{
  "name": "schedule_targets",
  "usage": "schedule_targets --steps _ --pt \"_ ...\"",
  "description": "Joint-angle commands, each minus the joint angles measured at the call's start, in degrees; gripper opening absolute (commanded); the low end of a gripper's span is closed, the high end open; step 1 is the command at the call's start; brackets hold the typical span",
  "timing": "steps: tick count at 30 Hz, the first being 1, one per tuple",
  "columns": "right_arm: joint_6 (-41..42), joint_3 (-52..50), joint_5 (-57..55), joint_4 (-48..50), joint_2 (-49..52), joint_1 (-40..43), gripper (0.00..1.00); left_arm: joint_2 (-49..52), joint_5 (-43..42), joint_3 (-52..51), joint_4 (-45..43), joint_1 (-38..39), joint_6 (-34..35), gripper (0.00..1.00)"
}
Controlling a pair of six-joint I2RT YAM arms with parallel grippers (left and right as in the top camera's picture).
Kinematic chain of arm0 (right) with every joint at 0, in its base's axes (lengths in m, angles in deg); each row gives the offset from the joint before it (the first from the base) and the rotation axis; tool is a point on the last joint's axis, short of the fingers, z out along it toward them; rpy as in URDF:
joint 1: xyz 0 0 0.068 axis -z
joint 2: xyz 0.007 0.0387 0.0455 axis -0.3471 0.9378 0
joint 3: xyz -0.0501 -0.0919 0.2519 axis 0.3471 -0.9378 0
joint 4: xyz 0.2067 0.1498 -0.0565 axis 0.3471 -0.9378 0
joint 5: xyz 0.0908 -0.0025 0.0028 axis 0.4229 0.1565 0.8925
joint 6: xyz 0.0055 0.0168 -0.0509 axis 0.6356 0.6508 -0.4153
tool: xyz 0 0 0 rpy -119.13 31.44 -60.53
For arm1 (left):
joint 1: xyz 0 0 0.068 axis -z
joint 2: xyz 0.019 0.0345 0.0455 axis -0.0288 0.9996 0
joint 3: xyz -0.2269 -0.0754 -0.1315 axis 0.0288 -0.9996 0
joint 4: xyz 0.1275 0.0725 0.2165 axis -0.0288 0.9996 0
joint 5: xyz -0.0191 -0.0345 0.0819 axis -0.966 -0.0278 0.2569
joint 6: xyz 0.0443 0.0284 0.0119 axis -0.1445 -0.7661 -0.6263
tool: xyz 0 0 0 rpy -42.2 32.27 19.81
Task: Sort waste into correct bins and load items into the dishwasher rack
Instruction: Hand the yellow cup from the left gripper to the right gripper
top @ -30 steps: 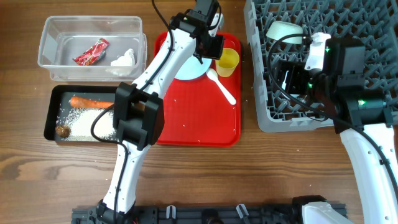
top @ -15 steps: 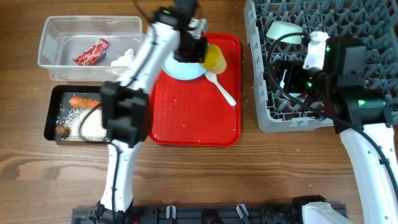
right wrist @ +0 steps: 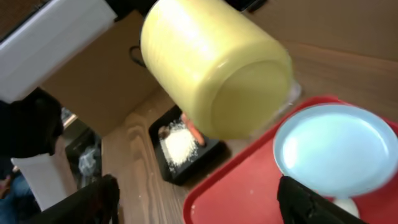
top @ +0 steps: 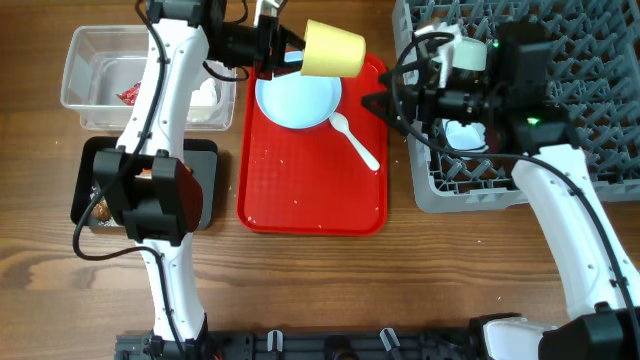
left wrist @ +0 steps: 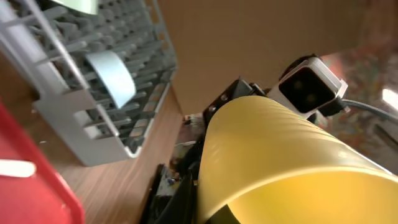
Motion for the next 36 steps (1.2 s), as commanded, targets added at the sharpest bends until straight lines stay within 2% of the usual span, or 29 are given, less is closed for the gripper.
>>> schedule_targets --steps 1,8,17,20,24,26,30,36 --pt "-1.0 0.2 1.6 4.5 0.7 -1.5 0.84 -0.5 -5.1 0.2 0.0 0.8 -1.3 0.04" --pt "2.0 0.2 -3.4 11.4 1.5 -1.8 0.83 -0.5 -6.0 0.2 3.1 4.0 -1.3 0.04" --pt "1.7 0.2 -3.5 14.4 1.6 -1.6 0.83 -0.5 -6.0 0.2 10.3 5.0 -1.4 0.04" --pt "1.8 0.2 -3.4 14.1 1.6 -0.1 0.83 -0.5 -6.0 0.2 10.3 4.7 -1.4 0.04" --pt "1.8 0.2 -0.3 14.2 1.6 2.3 0.83 -0.8 -6.0 0.2 14.0 3.6 -1.4 0.04" --pt "1.7 0.2 2.5 14.2 1.6 2.5 0.78 -1.5 -6.3 0.2 15.7 3.6 -1.3 0.04" --pt "1.8 0.2 7.0 14.7 1.6 2.4 0.78 -4.0 -7.9 0.2 15.7 3.6 -1.2 0.04" --pt "1.8 0.2 18.7 21.4 1.6 1.6 0.73 -5.7 -6.7 0.2 15.6 4.8 -1.2 0.04"
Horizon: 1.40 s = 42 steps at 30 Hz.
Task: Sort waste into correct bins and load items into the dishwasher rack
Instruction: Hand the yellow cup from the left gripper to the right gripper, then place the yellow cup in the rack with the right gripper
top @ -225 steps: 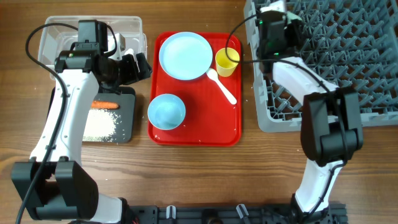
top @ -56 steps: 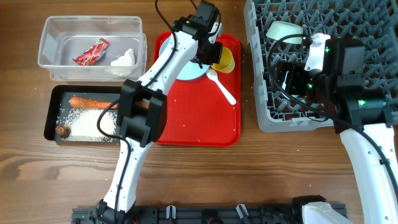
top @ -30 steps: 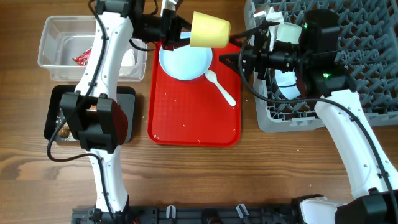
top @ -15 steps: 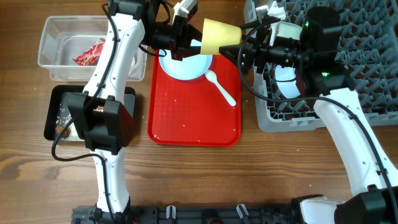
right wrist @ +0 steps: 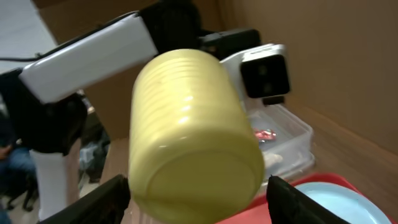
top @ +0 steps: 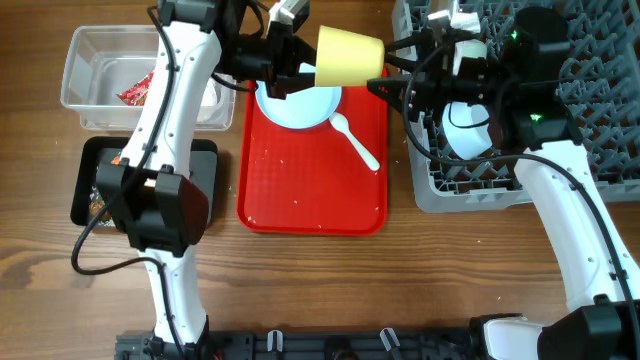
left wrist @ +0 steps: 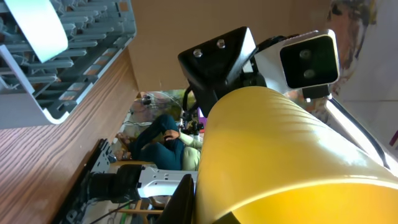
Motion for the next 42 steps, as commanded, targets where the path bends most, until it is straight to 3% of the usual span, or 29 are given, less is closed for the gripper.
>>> schedule_targets --steps 1,6,14,25,31,33,36,42 --pt "-0.2 0.3 8.4 2.9 0.7 -0.8 0.72 -2.1 -1.1 0.2 0.1 1.2 -1.2 0.04" --pt "-0.1 0.3 12.1 5.0 0.7 -1.4 0.71 -2.1 1.3 0.2 0.1 3.6 -1.2 0.04" --pt "-0.2 0.3 12.0 5.1 0.7 -1.4 0.49 -2.1 4.4 0.2 -0.2 3.6 -1.4 0.04" --pt "-0.1 0.3 17.0 4.9 0.7 5.2 0.49 -2.1 4.8 0.2 -0.3 2.7 -1.4 0.12" --pt "-0.2 0.3 13.7 -2.5 0.7 12.4 0.48 -2.1 9.3 0.2 -0.6 0.5 -1.4 0.48" --pt "-0.2 0.3 7.3 -7.8 0.7 14.4 0.48 -2.1 15.7 0.2 -2.2 0.3 -1.3 0.65" --pt "-2.2 0.3 -7.1 -18.1 0.7 15.2 0.48 -2.1 29.9 0.2 -4.4 0.4 -1.3 0.99" --pt "-2.9 0.4 -30.7 -34.9 0.6 15.2 0.48 -2.1 54.4 0.2 -11.6 0.4 -1.3 1.0"
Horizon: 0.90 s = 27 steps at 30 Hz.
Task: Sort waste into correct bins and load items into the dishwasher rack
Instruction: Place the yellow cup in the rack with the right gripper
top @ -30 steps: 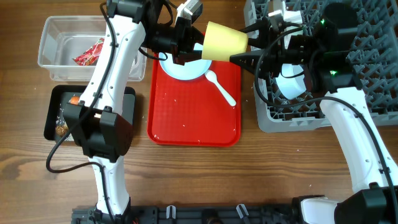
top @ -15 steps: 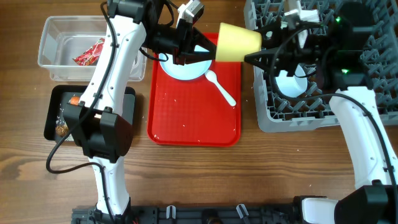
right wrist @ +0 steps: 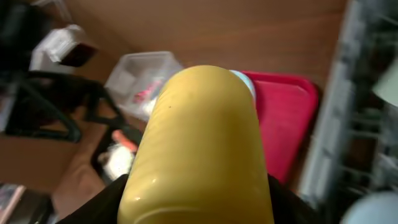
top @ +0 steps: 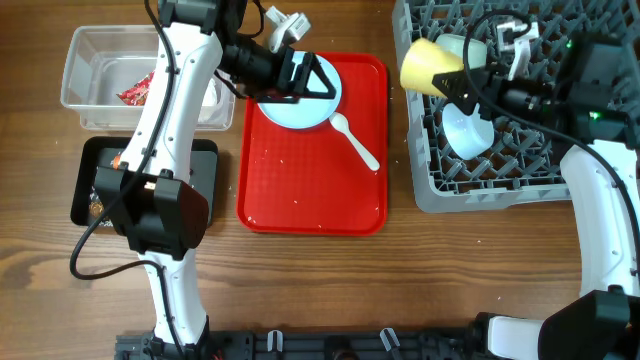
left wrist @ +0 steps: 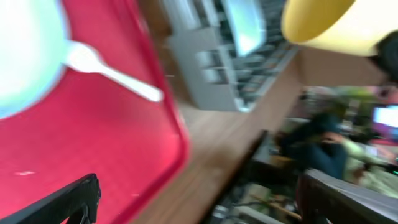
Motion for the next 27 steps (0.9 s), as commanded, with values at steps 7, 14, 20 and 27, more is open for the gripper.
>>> schedule_targets --steps 7,14,20,27 --pt "0.7 7.5 -30.2 -18.4 -1.1 0.0 0.49 -1.0 19.0 0.2 -9.5 -0.1 -0.5 1.0" --pt "1.9 20.9 -42.8 -37.2 -1.7 0.0 0.49 -1.0 19.0 0.2 -9.5 -0.1 -0.5 1.0" --pt "6.8 20.7 -55.2 -45.7 -1.6 0.0 0.49 -1.0 19.0 0.2 -9.5 -0.1 -0.5 1.0" --pt "6.6 18.6 -56.2 -44.7 3.7 0.2 0.5 -1.0 19.0 0.2 -9.5 -0.1 -0.5 1.0"
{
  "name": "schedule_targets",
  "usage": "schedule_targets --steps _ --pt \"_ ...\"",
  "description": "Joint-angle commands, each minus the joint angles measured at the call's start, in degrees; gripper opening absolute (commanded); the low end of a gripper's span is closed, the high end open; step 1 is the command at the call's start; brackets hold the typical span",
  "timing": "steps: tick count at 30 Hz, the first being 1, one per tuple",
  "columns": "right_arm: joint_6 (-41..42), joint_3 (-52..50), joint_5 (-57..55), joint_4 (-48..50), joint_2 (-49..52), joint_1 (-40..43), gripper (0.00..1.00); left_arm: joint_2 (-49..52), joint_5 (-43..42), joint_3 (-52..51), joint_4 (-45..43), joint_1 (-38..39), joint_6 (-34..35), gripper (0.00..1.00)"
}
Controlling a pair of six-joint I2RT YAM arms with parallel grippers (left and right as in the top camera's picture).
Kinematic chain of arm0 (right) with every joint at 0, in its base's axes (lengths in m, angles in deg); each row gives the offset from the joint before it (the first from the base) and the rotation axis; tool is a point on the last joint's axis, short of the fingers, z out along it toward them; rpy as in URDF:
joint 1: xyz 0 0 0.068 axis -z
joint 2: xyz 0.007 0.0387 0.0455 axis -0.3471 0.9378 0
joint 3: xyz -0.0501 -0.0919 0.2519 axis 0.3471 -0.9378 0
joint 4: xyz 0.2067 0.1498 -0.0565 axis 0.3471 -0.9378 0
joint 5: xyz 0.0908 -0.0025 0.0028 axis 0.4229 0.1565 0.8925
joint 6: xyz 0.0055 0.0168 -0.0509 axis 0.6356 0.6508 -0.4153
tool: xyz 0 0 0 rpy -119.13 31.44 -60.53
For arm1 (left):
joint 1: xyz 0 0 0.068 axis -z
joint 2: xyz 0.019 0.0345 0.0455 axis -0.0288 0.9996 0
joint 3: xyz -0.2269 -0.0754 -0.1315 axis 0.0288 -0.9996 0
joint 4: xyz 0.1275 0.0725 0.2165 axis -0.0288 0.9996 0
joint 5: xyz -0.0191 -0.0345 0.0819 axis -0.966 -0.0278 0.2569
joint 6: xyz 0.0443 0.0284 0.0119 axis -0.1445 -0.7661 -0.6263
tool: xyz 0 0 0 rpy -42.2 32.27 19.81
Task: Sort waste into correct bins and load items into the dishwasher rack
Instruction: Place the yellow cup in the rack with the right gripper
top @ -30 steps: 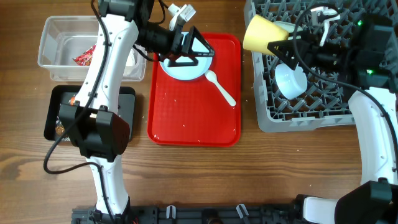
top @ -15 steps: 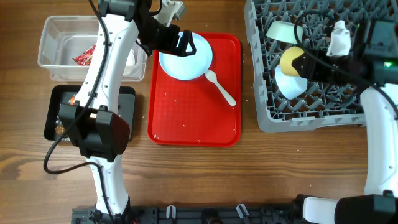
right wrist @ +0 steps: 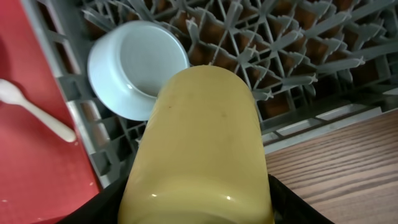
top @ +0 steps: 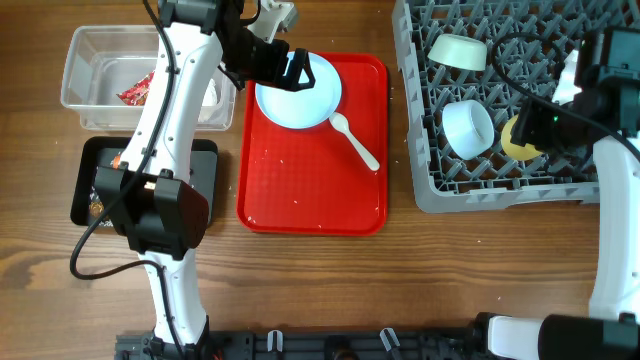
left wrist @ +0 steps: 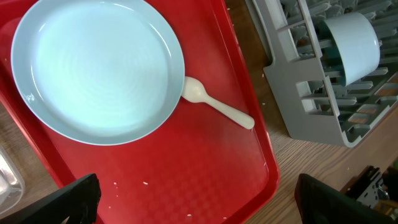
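My right gripper (top: pixel 532 130) is shut on a yellow cup (right wrist: pixel 199 146), held low over the grey dishwasher rack (top: pixel 450 190), to the right of a white cup (top: pixel 468 127) lying in the rack. The yellow cup (top: pixel 516 138) fills the right wrist view, dark fingers (right wrist: pixel 102 208) on both sides. A white bowl (top: pixel 457 50) sits at the rack's far left. My left gripper (top: pixel 298 68) is open and empty above the light blue plate (left wrist: pixel 99 68) on the red tray (left wrist: pixel 186 186). A white spoon (left wrist: pixel 217 111) lies beside the plate.
A clear bin (top: pixel 95 100) with a red wrapper (top: pixel 133 93) stands at the far left. In front of it is a black tray (top: pixel 85 215) with food scraps, partly under the left arm. Bare wood lies along the table's near side.
My right gripper has carried the yellow cup from the rack's far left corner to its near right part, beside the white cup. My left gripper, still open, now sits a little further back over the plate.
My left gripper held the yellow cup above the plate with the open right gripper close by. Then the cup was between both grippers. Later the right gripper alone held it over the rack and the left was open. Now the cup is low over the rack.
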Motion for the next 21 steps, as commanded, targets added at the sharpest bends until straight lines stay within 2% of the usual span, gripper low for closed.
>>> schedule_targets --steps 1,6,10,13,17,21 --pt "1.2 -0.9 -2.0 0.6 3.4 0.3 0.5 -1.0 0.3 0.2 0.0 -0.1 -0.5 1.0" --pt "1.0 -0.9 -1.7 1.4 6.0 2.9 0.5 -1.0 0.3 0.2 0.0 -0.1 -0.5 1.0" --pt "-0.3 -0.9 4.7 4.0 8.2 5.3 0.49 -1.0 0.3 0.2 0.0 -0.1 -0.5 1.0" --pt "-0.3 -1.1 4.8 4.0 10.9 5.3 0.49 -1.0 0.3 0.2 0.0 -0.1 -0.5 1.0" --pt "3.6 -3.4 4.7 3.9 13.5 5.7 0.49 -1.0 0.3 0.2 0.0 -0.1 -0.5 1.0" --pt "4.0 -3.5 4.7 4.2 14.9 6.5 0.49 -1.0 0.3 0.2 0.0 -0.1 -0.5 1.0"
